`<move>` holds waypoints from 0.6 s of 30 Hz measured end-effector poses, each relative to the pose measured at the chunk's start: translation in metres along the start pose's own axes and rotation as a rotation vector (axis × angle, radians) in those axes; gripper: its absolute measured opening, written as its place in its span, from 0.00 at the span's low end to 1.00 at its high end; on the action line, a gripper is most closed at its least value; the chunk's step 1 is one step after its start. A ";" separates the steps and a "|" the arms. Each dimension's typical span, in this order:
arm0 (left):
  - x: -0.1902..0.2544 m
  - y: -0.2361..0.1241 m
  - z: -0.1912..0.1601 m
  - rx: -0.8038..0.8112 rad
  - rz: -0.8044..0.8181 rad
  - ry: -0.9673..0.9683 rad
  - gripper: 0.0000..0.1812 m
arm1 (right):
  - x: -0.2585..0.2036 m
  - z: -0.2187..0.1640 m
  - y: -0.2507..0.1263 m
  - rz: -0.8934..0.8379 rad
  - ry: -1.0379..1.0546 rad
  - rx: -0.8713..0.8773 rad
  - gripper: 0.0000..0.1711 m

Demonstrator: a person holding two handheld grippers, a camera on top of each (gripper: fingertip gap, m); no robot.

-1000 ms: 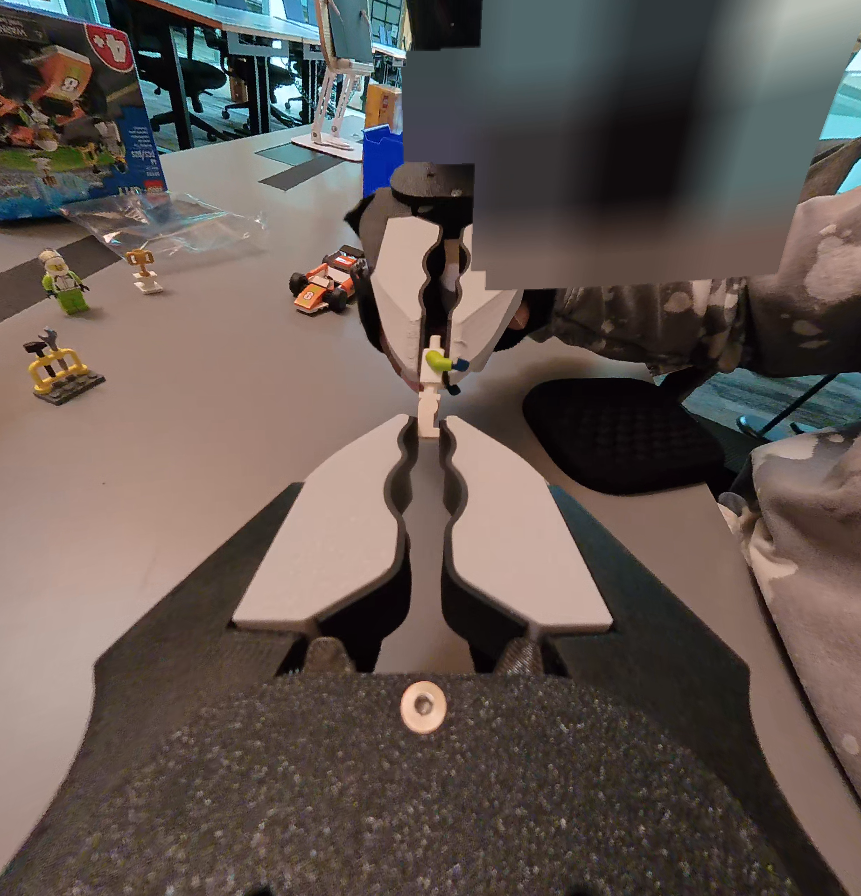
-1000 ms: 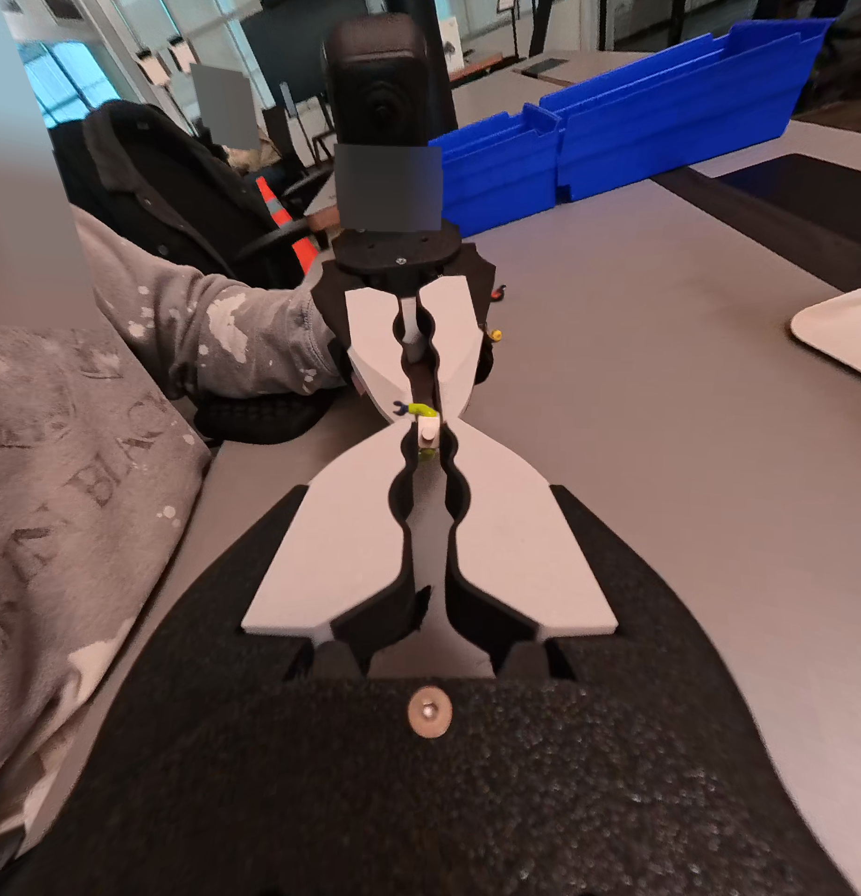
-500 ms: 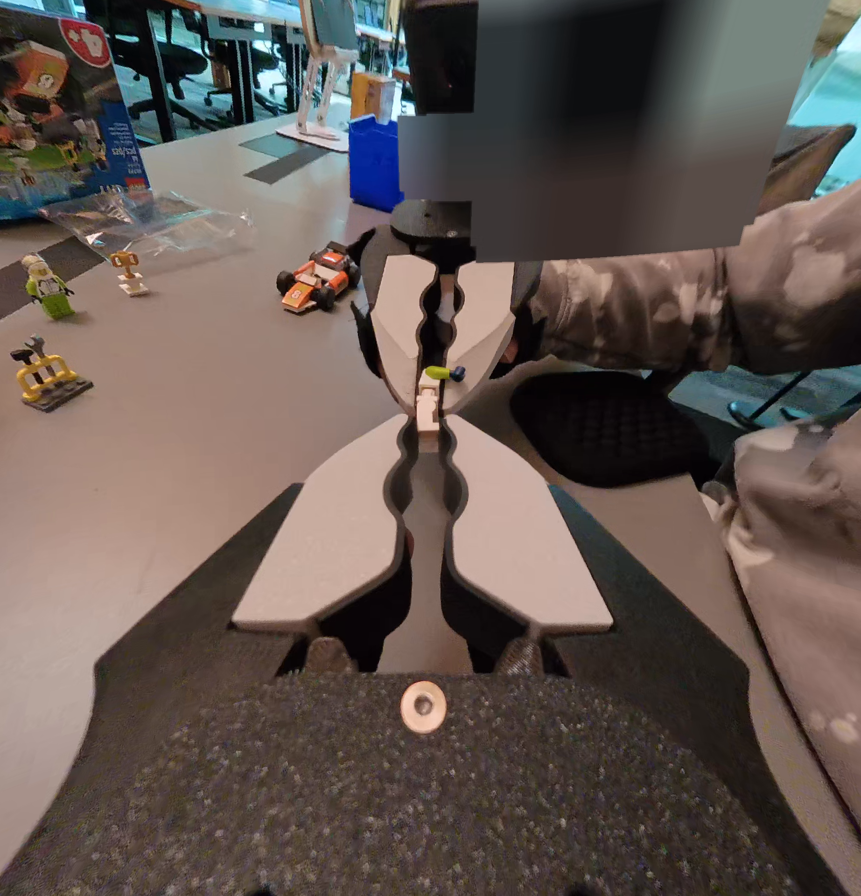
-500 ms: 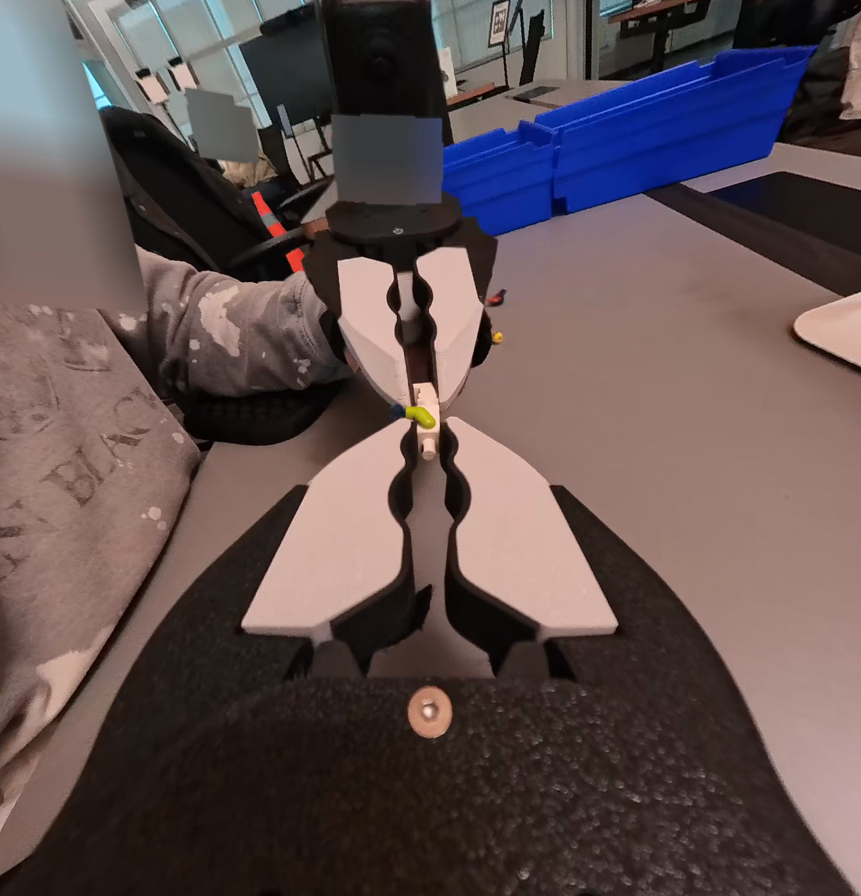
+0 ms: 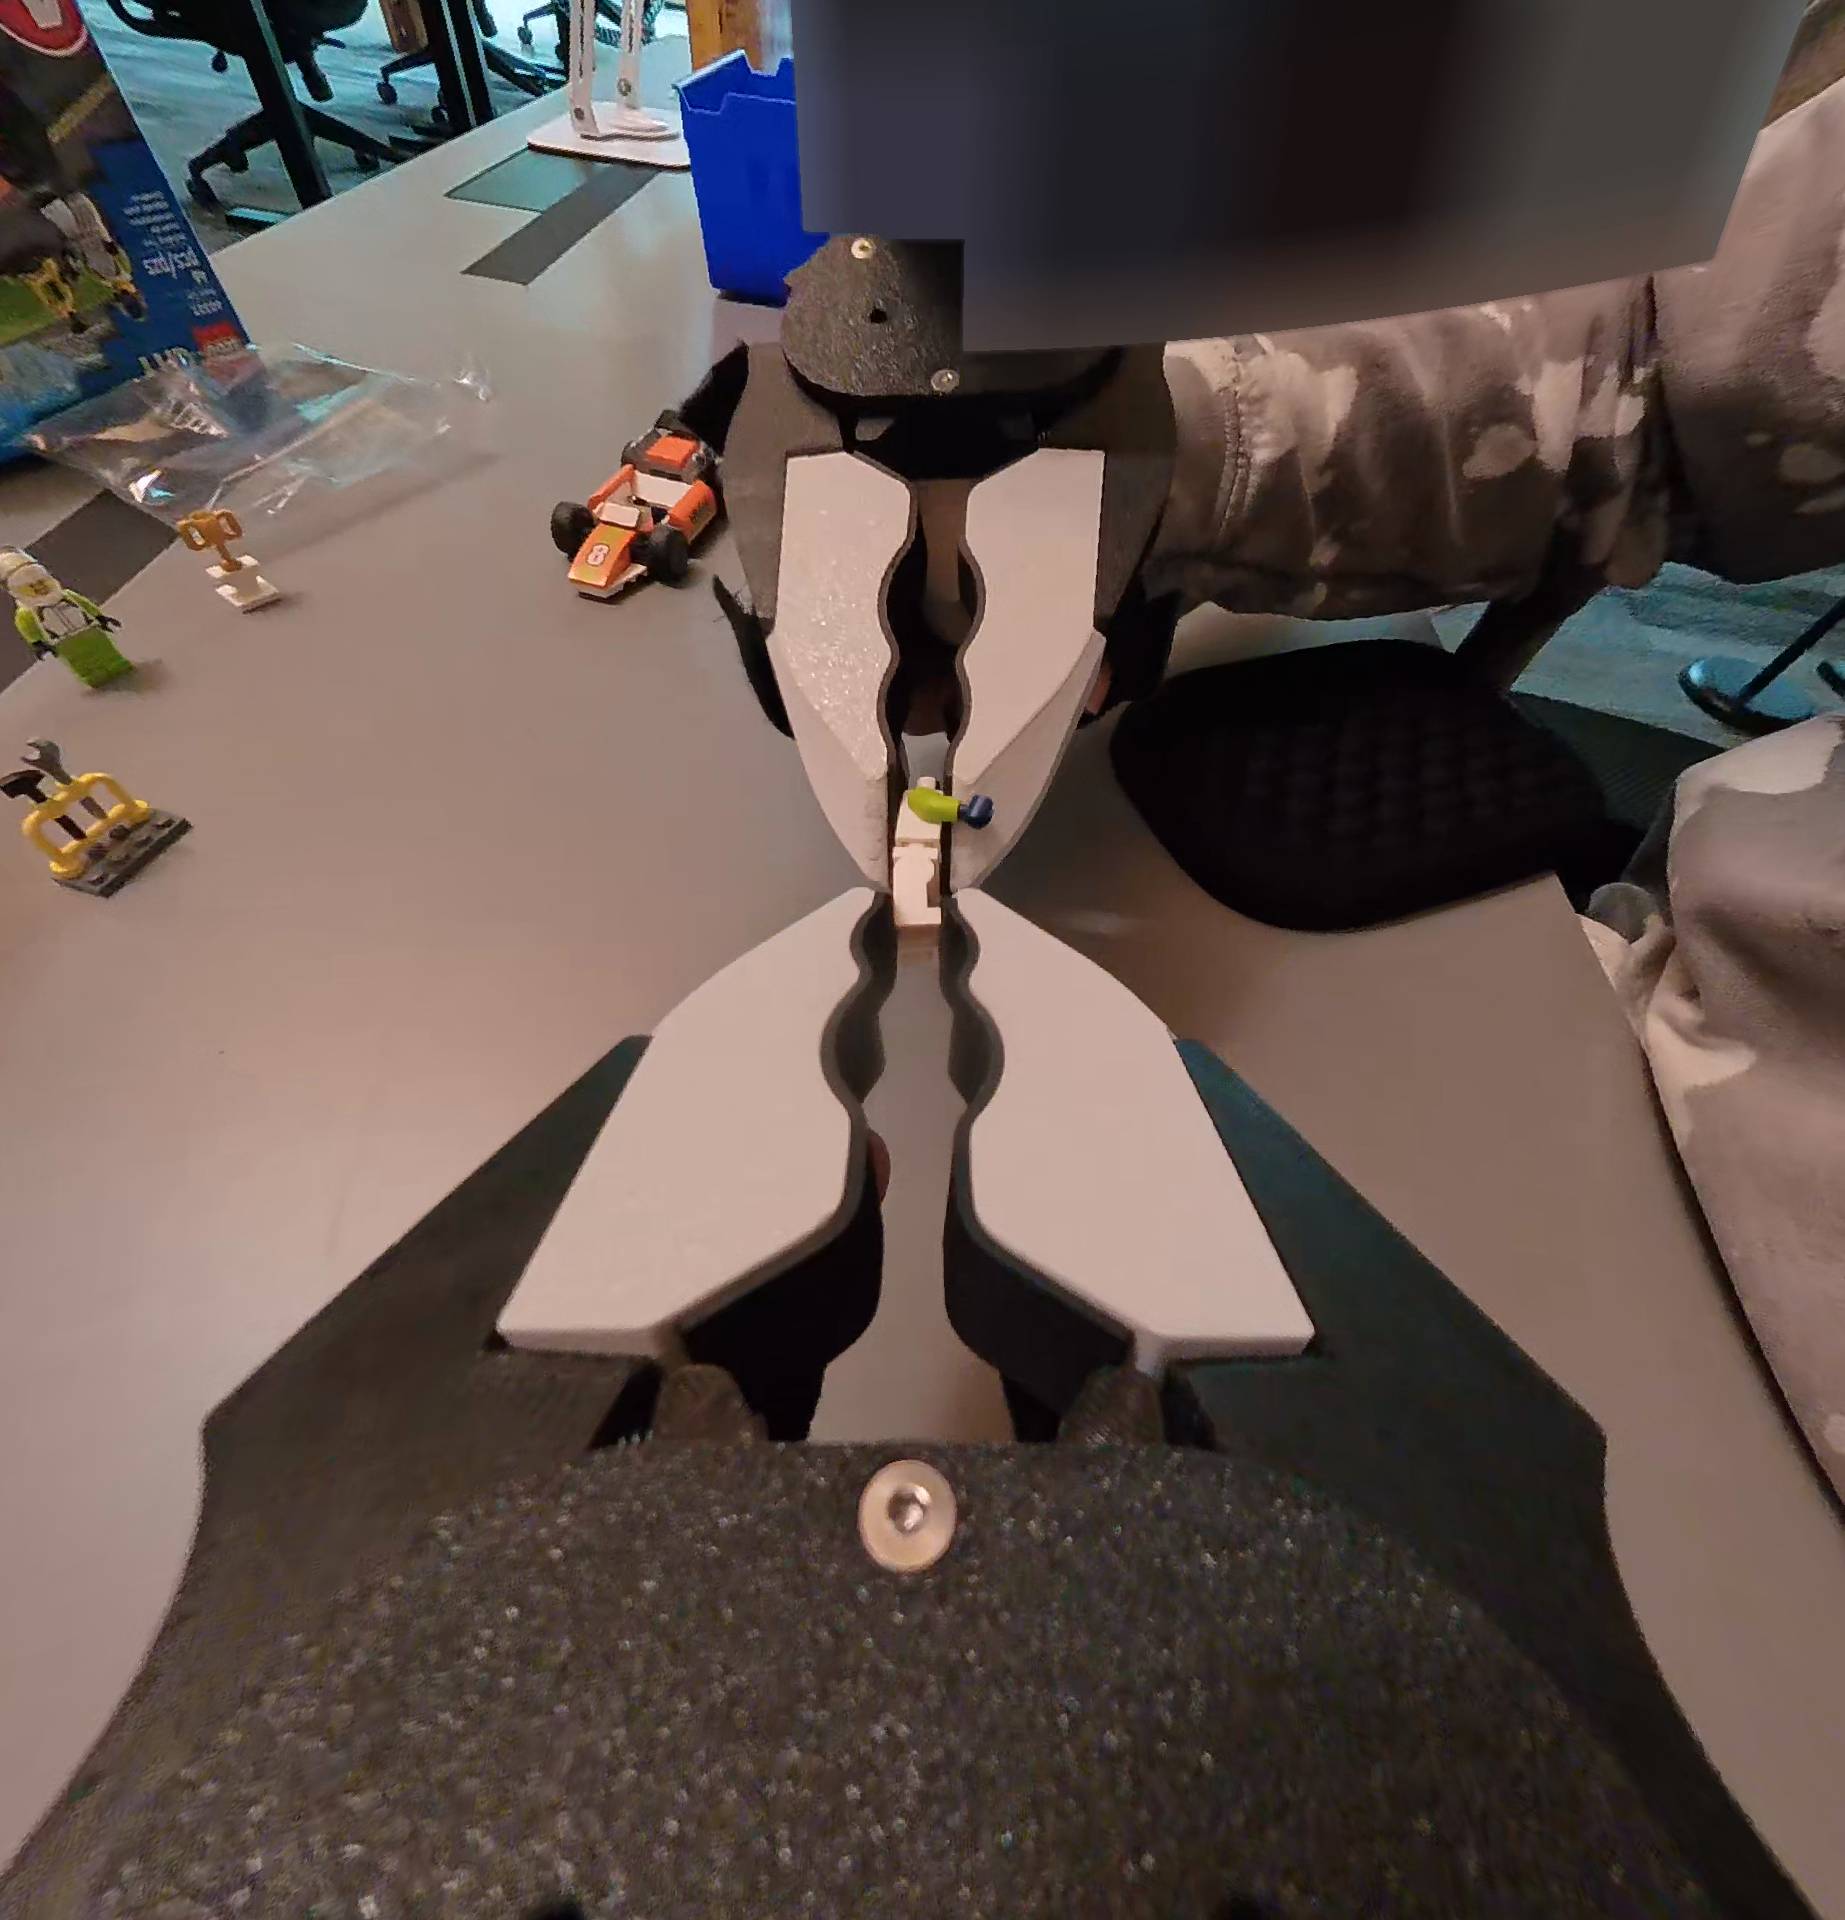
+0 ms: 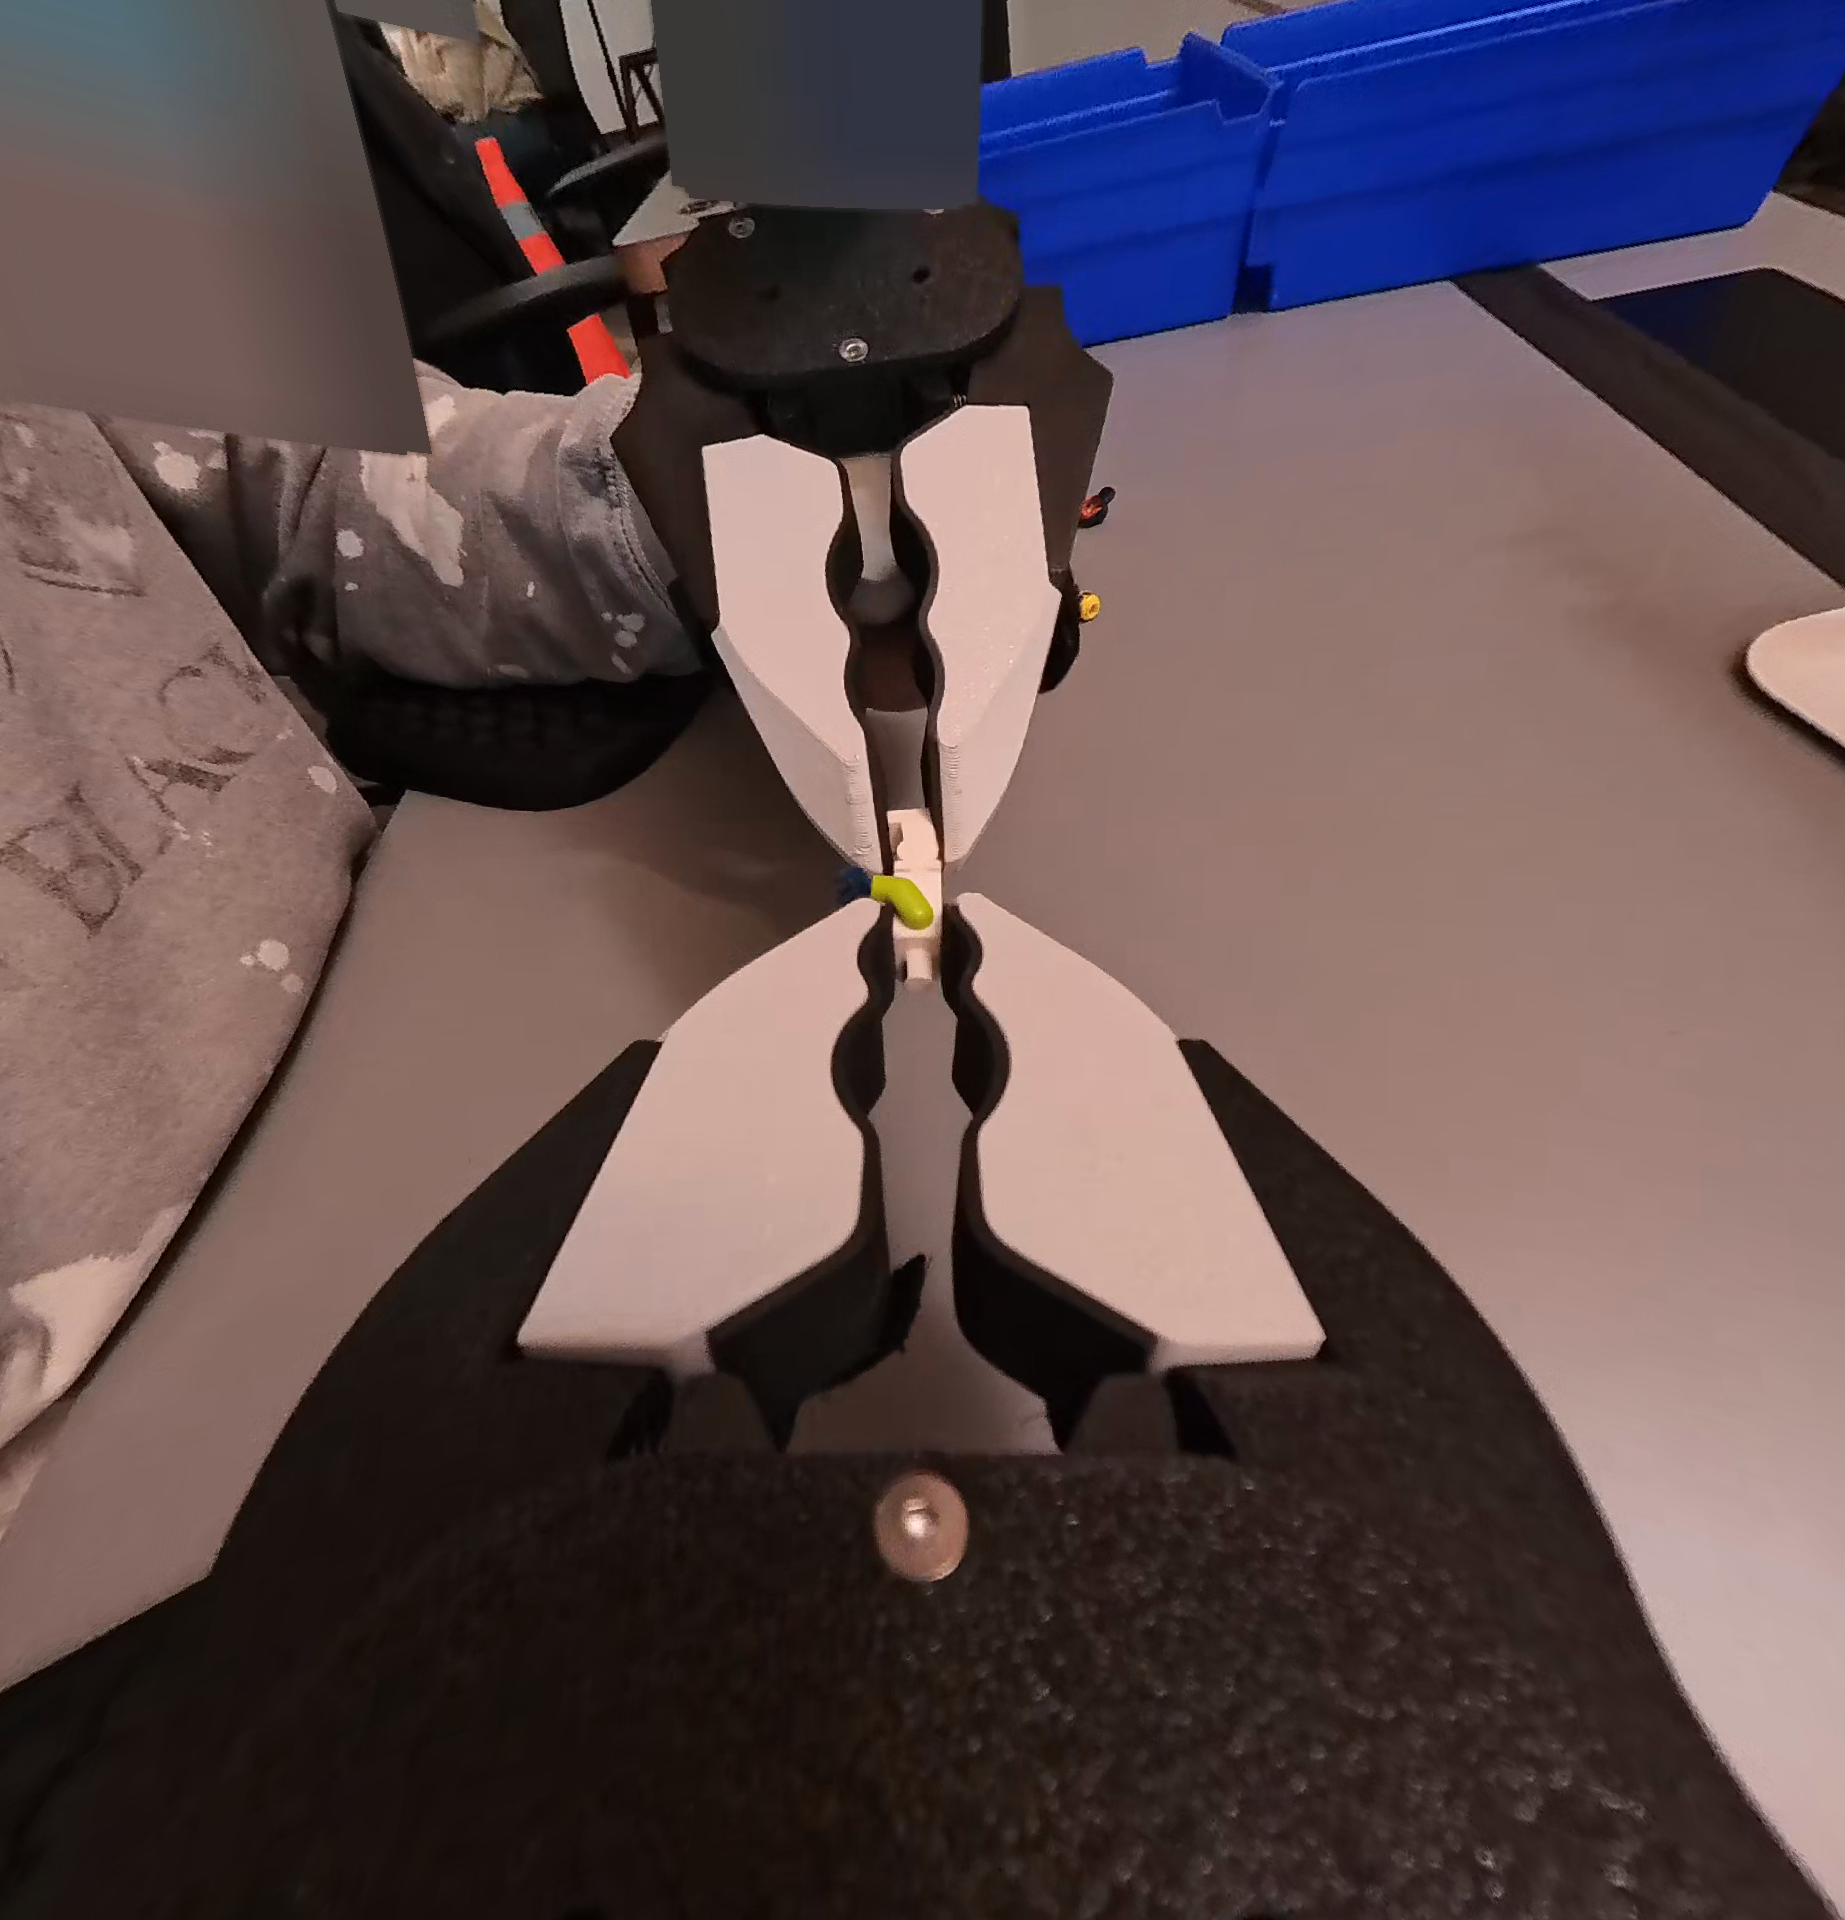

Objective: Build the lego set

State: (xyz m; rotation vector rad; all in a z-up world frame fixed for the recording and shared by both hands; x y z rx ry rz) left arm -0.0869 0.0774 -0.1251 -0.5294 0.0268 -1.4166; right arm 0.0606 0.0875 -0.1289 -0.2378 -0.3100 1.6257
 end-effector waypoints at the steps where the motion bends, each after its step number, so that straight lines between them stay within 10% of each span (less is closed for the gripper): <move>1: 0.000 0.001 0.000 0.000 -0.004 0.001 0.05 | -0.001 -0.001 0.000 0.000 0.001 0.002 0.05; 18: -0.002 0.003 -0.002 0.045 -0.031 -0.020 0.05 | -0.003 0.003 -0.004 -0.038 -0.007 -0.011 0.10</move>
Point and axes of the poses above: each gripper's, where its closed fingertips meet, y out along the fingers, z out of its top, x = y × z across the jaws, the point moved 8 cm from there along -y, back along the fingers, and after that the axes turned 12 degrees about -y, right-handed, at the moved point
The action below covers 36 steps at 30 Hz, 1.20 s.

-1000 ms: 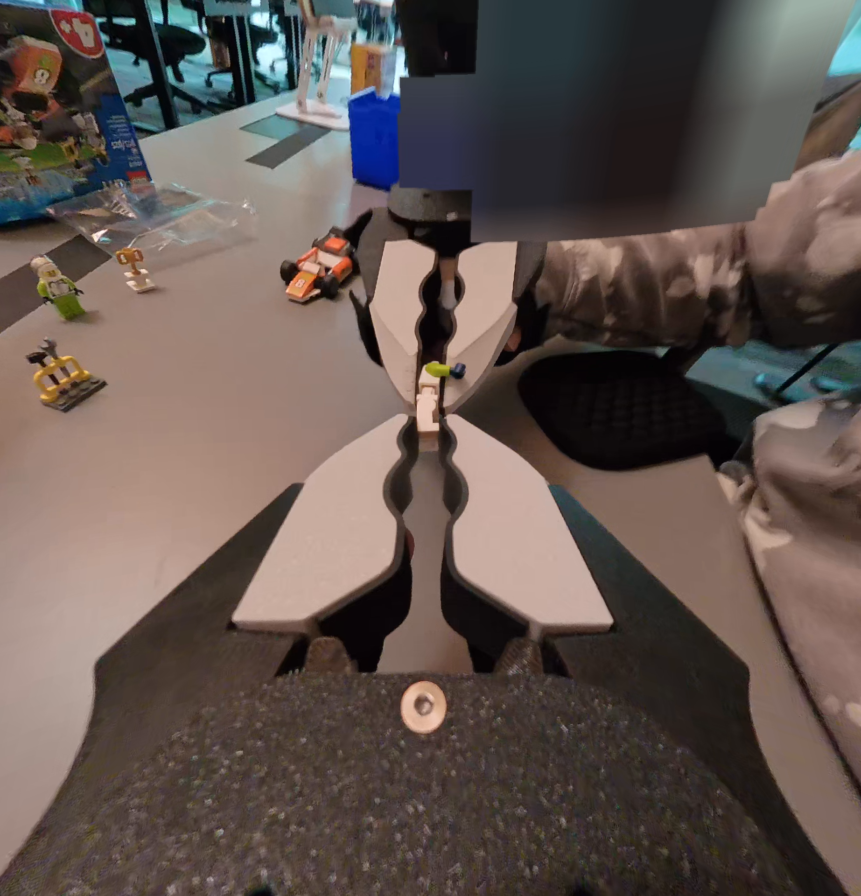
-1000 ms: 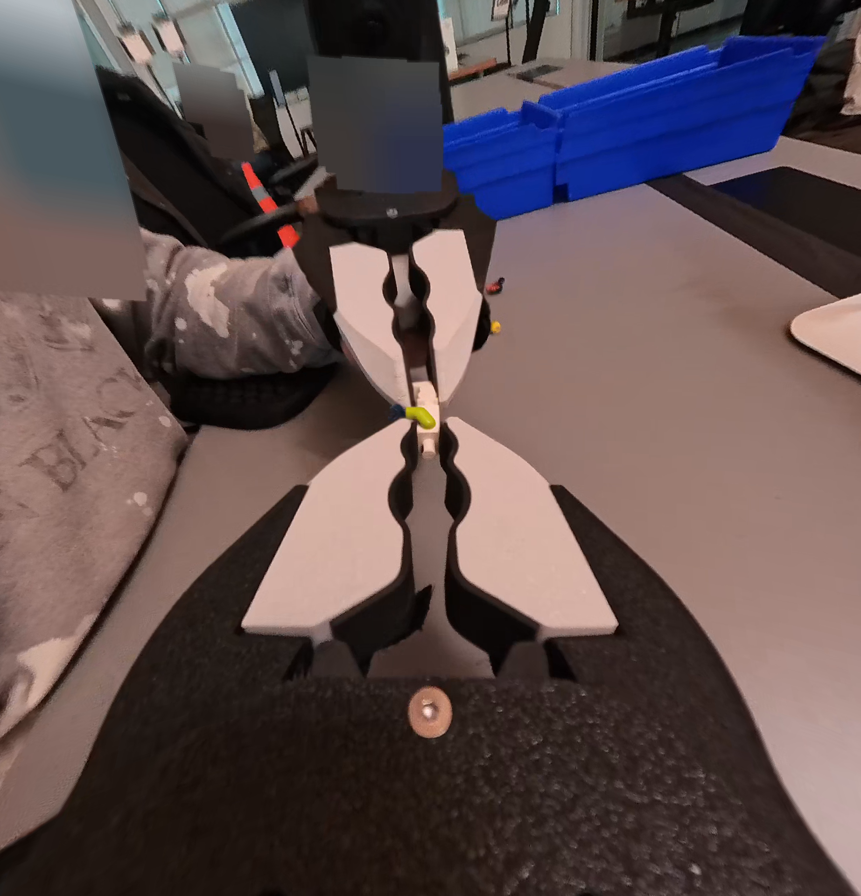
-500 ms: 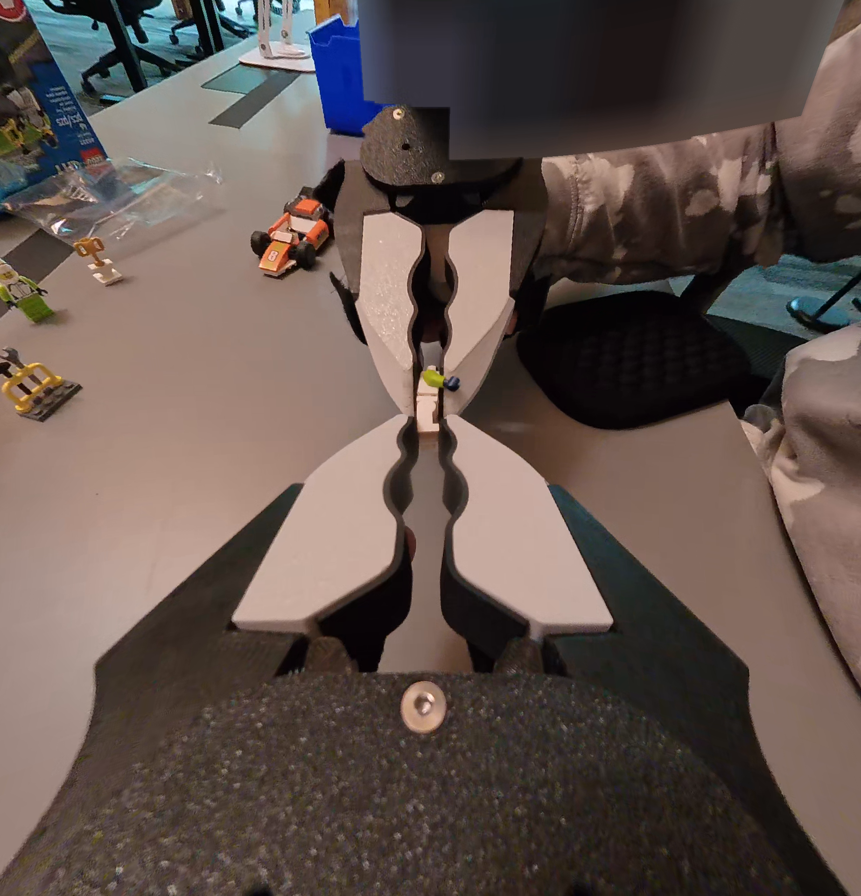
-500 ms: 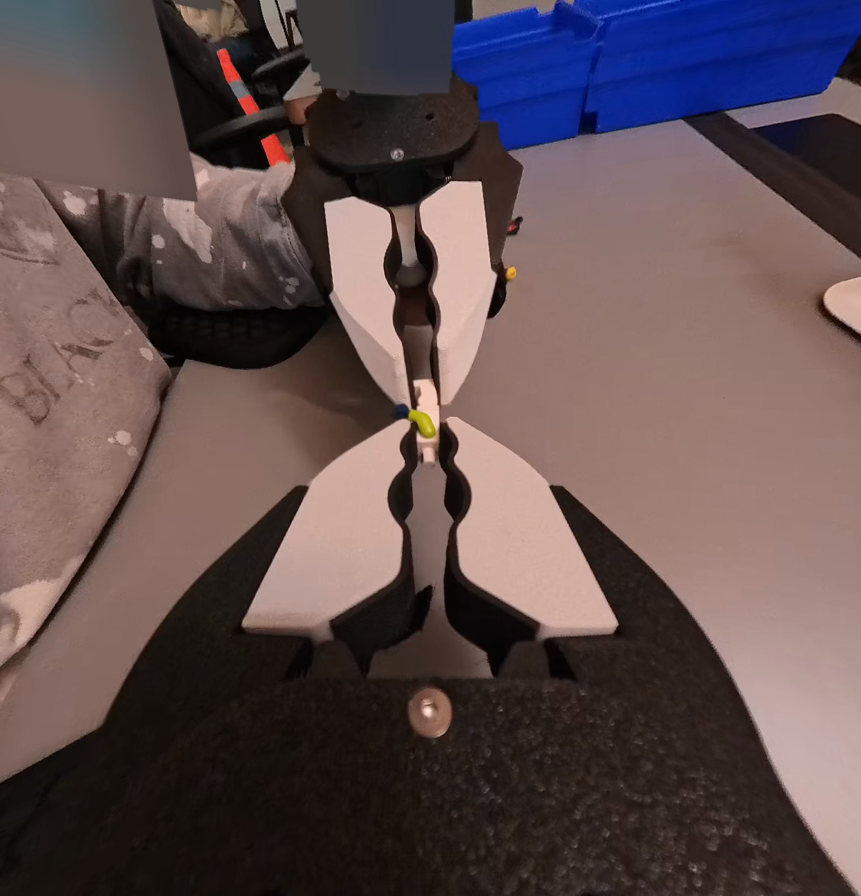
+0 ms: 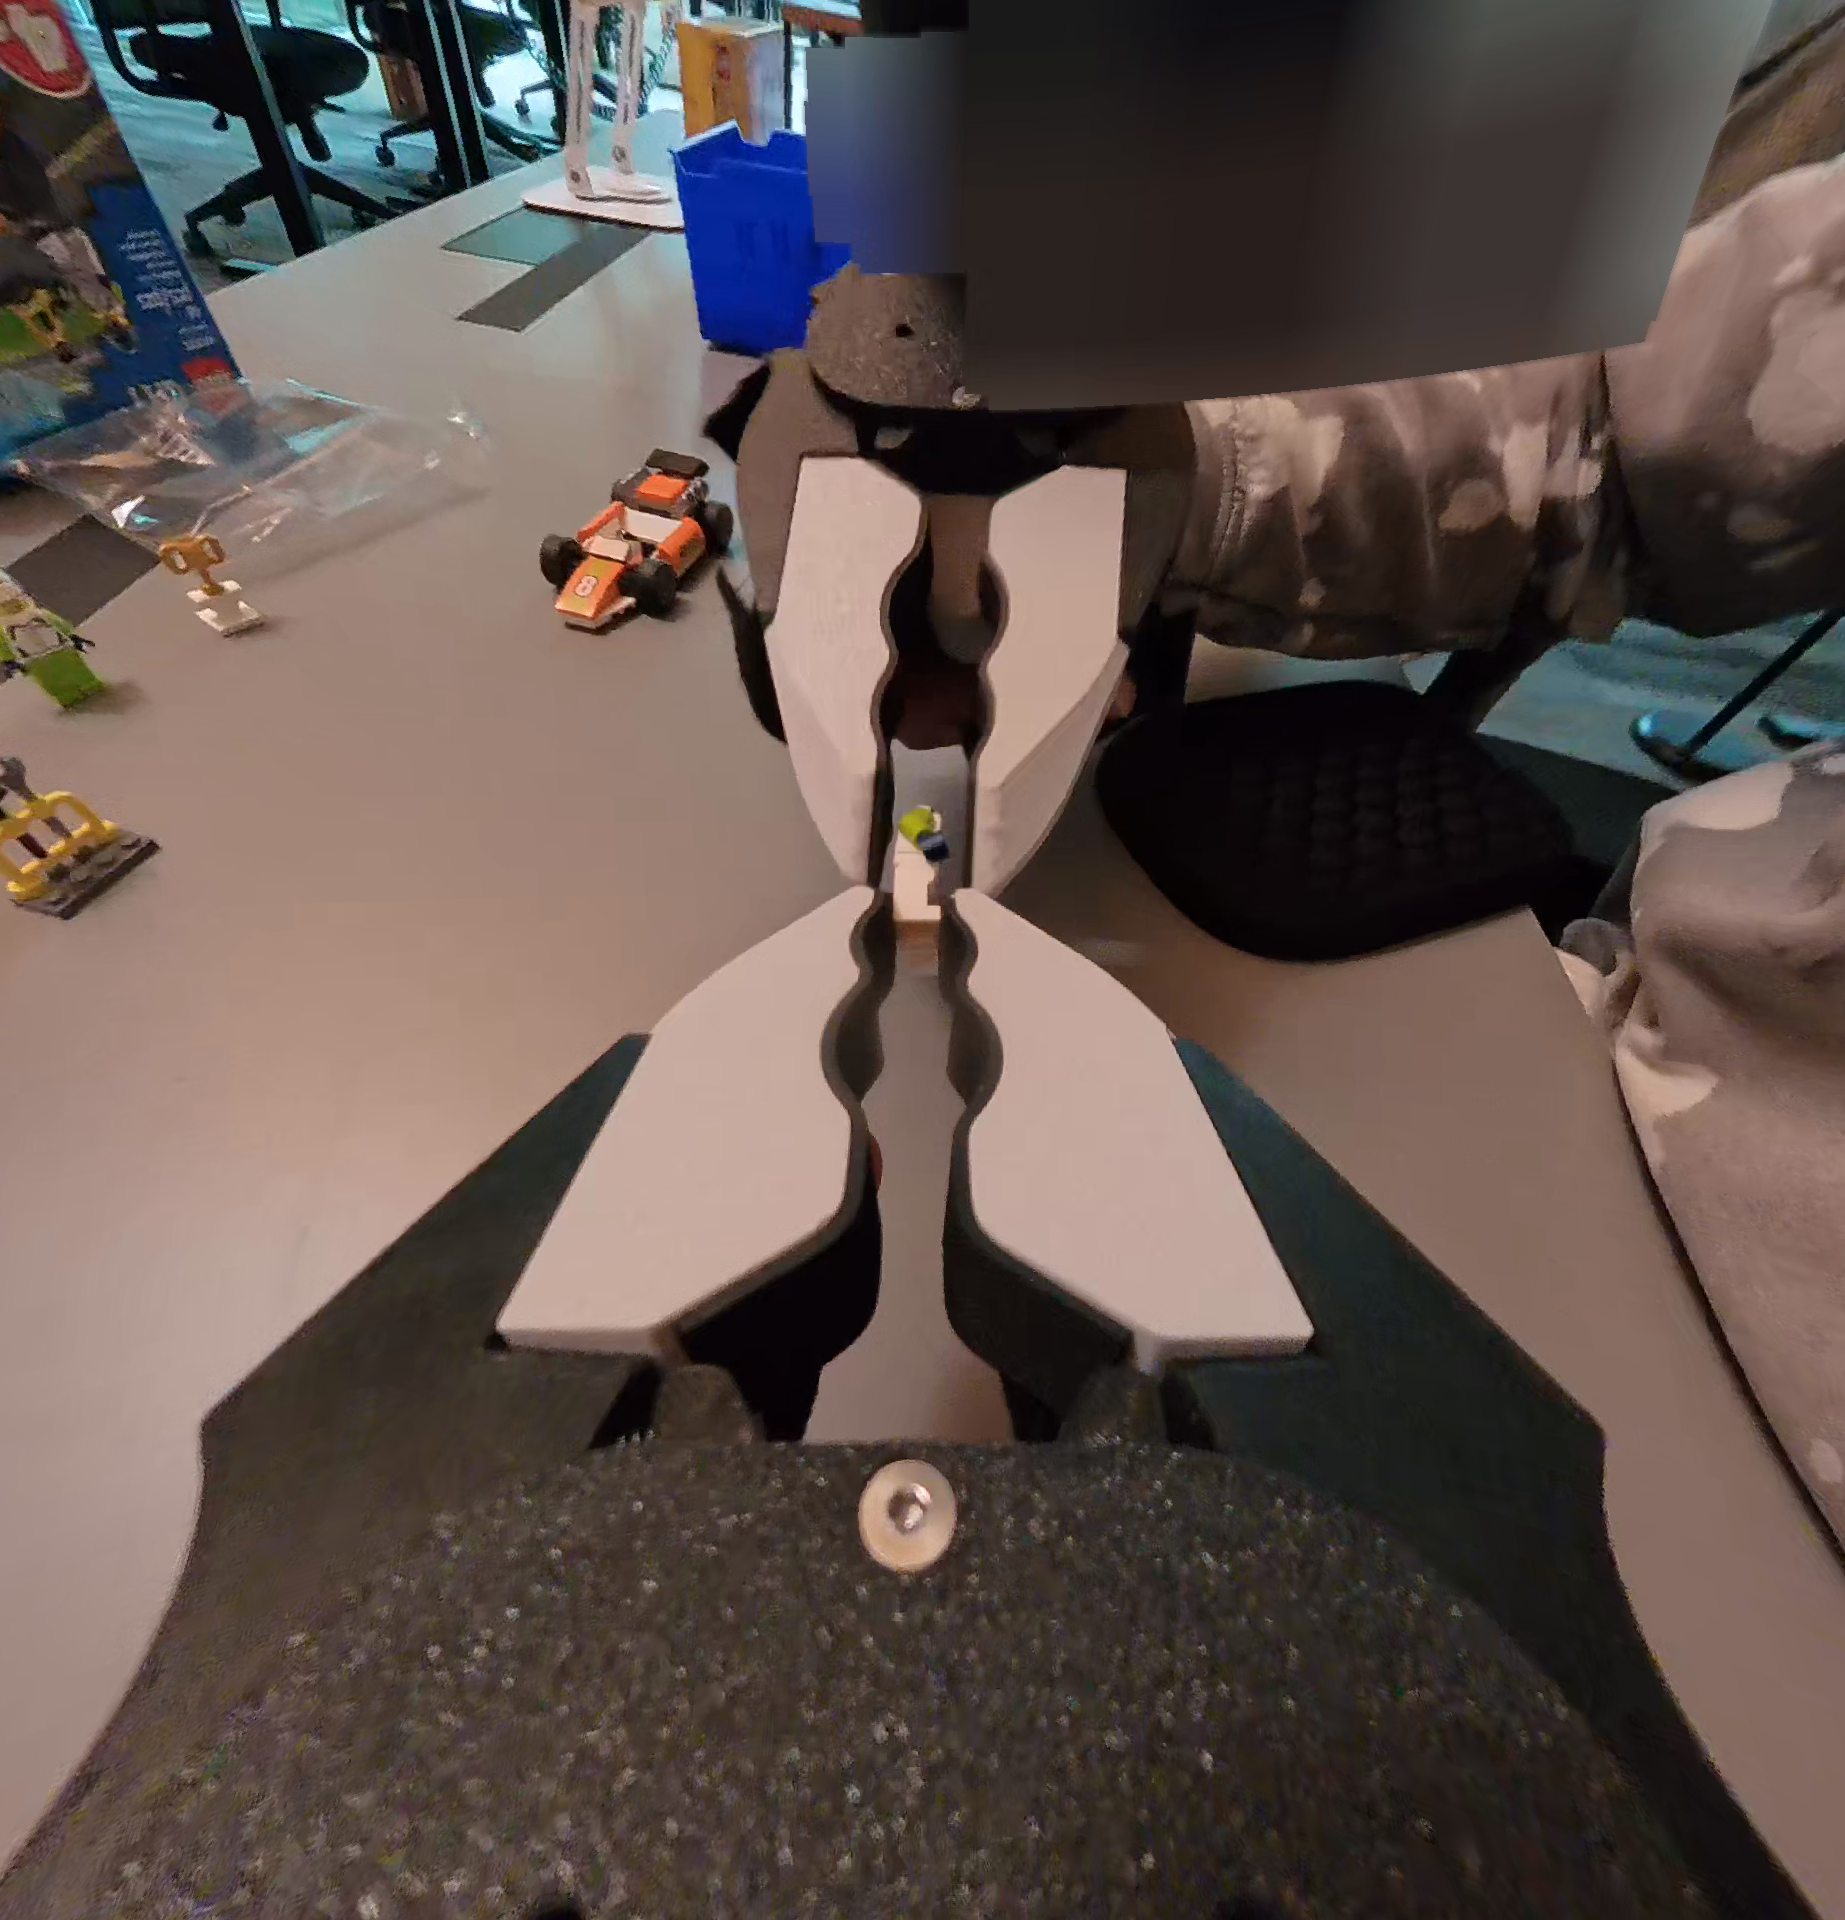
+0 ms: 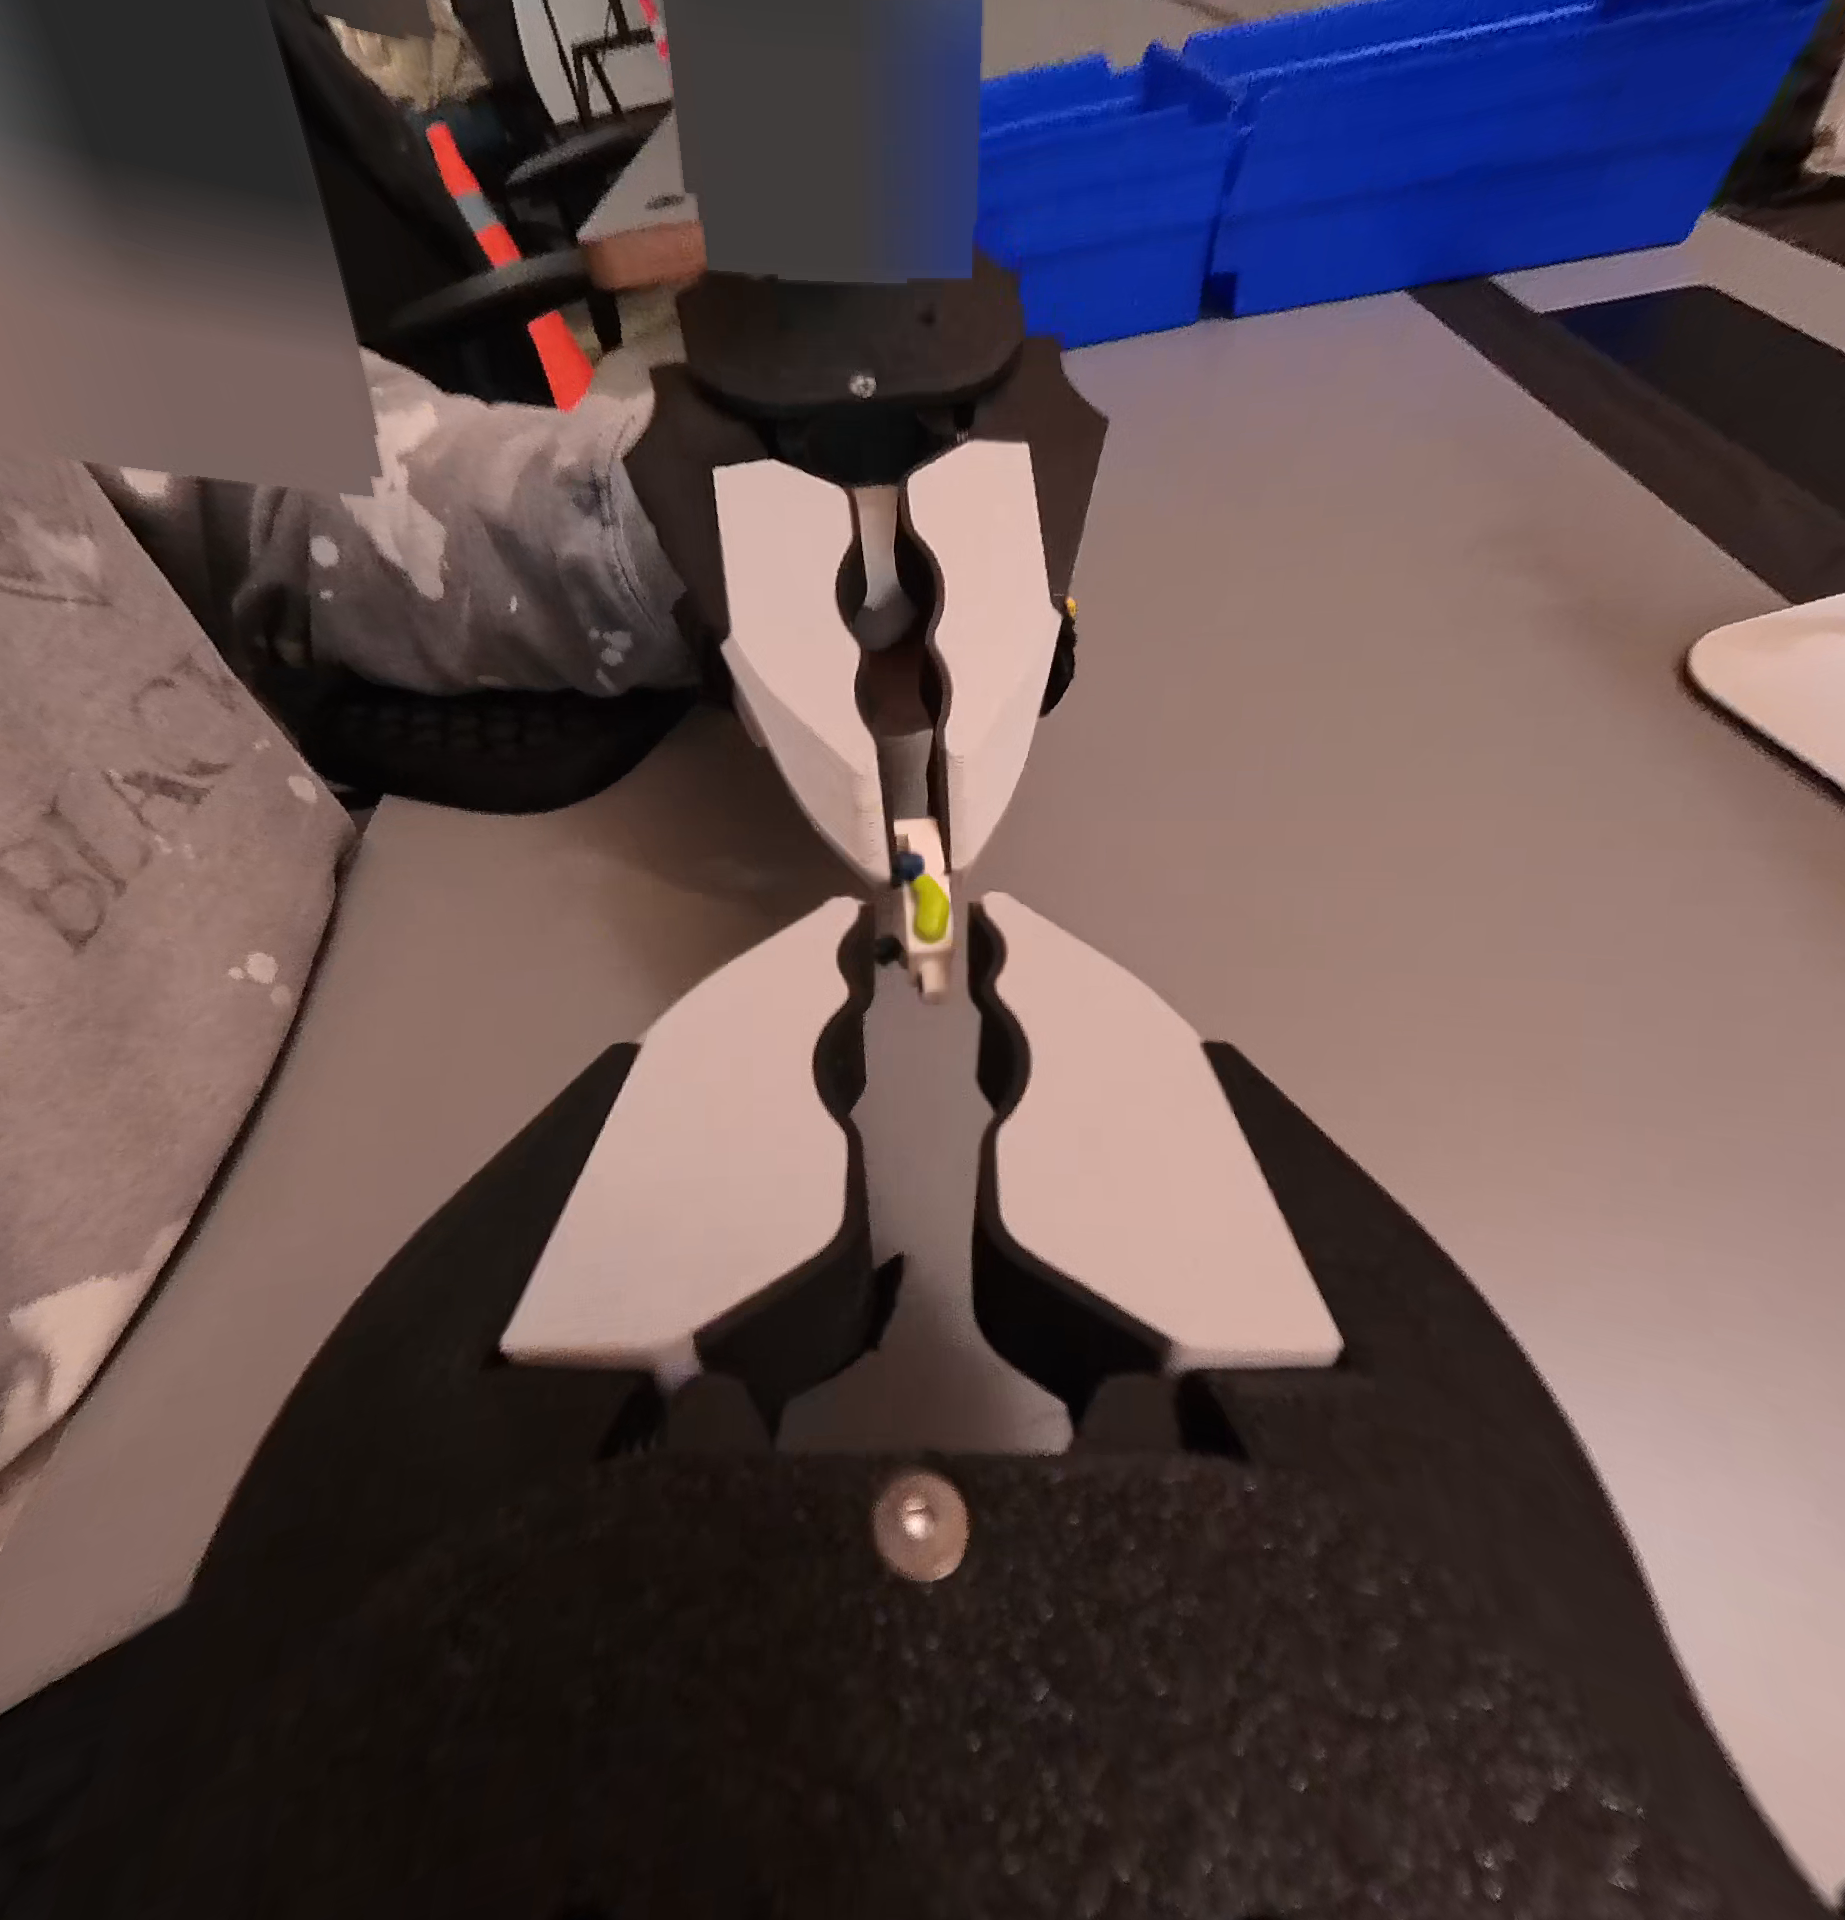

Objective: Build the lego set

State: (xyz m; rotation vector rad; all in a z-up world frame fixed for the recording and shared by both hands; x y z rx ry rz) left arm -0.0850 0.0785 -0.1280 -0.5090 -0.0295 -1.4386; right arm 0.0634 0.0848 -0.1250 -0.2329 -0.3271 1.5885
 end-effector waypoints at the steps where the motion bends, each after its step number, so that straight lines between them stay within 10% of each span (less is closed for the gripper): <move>1: -0.002 -0.002 0.000 0.019 -0.007 -0.020 0.05 | 0.001 0.000 -0.004 -0.004 0.015 0.013 0.10; 36: 0.009 -0.004 0.006 0.071 -0.077 -0.020 0.05 | -0.011 0.001 0.004 0.009 0.041 0.028 0.05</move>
Point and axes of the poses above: each gripper's, where its closed fingertips meet, y out along the fingers, z out of its top, x = y × z across the jaws, the point moved 8 cm from there along -y, back along the fingers, and after that the axes turned 12 degrees about -y, right-handed, at the moved point
